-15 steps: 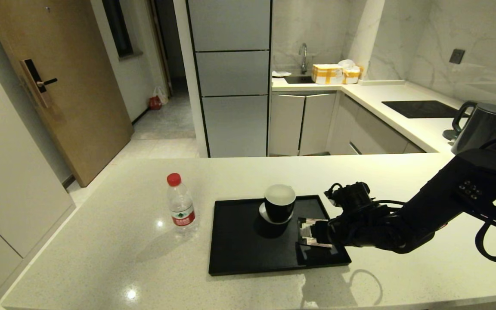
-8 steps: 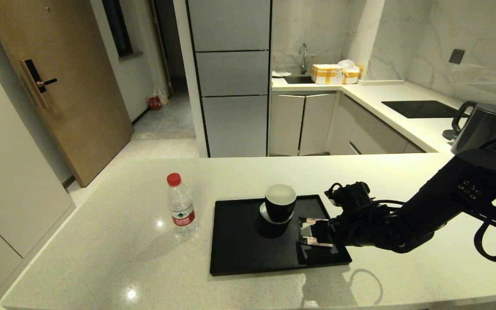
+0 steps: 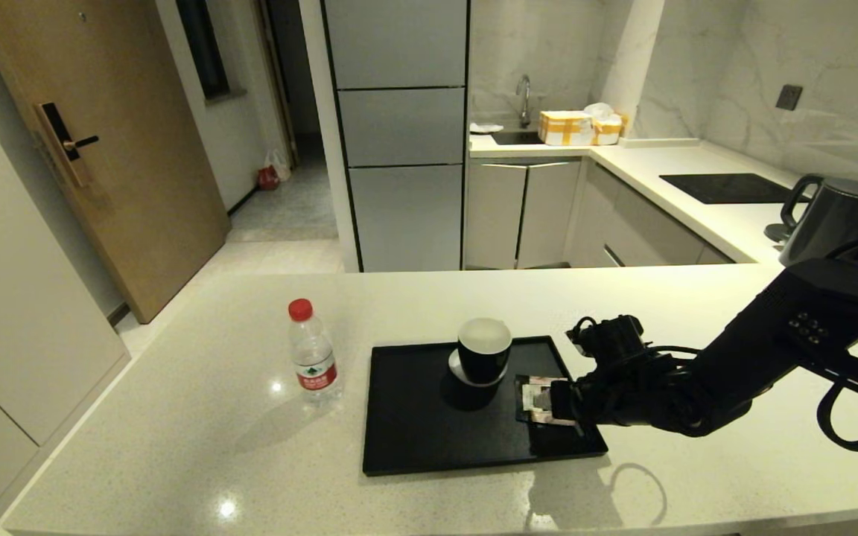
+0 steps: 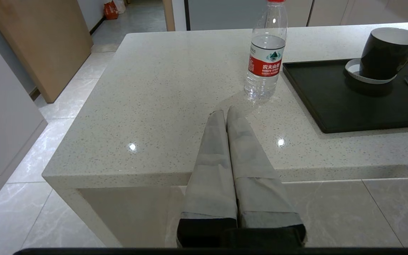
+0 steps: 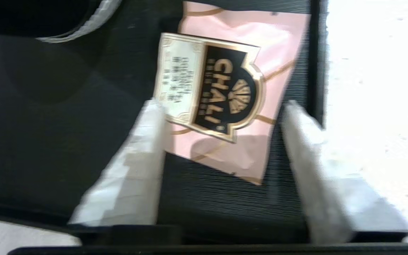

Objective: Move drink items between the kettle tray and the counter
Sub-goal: Pick up the tea bag

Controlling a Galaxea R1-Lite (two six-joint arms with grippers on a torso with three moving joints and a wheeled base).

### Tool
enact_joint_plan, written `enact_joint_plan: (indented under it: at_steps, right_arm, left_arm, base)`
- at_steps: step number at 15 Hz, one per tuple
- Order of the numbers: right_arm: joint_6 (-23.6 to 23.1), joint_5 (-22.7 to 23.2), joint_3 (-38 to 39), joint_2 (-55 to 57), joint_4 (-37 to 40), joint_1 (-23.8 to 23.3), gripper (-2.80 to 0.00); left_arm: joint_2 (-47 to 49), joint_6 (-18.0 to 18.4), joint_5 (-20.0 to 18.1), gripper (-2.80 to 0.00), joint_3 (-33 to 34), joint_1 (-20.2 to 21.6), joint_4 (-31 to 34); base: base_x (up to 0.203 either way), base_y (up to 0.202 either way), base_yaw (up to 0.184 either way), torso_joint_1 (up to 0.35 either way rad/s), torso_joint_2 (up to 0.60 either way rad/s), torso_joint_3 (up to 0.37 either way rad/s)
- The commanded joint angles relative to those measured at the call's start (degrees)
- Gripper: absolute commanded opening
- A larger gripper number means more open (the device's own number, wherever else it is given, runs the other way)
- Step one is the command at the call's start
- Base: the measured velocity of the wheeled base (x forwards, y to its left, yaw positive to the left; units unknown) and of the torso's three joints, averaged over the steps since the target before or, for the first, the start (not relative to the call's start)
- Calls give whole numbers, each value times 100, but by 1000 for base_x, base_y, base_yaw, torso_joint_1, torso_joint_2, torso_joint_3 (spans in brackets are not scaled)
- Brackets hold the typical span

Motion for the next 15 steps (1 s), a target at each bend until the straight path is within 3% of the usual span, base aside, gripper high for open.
enact_joint_plan:
  at_steps: [1,12,15]
  right_arm:
    - [13,26,2,16,-19,13,-280]
    - [20,26,18,-15,-12,13,-280]
    - [277,28,46,-510,32,2,-280]
  left_arm:
    - [7,0,2,-280,0,7,-4]
    - [7,0,2,-280,0,-2,2]
    - [7,0,2,-280,0,-2,2]
  base:
    - [0,0,0,0,0,0]
    - [0,0,0,0,0,0]
    - [0,0,0,0,0,0]
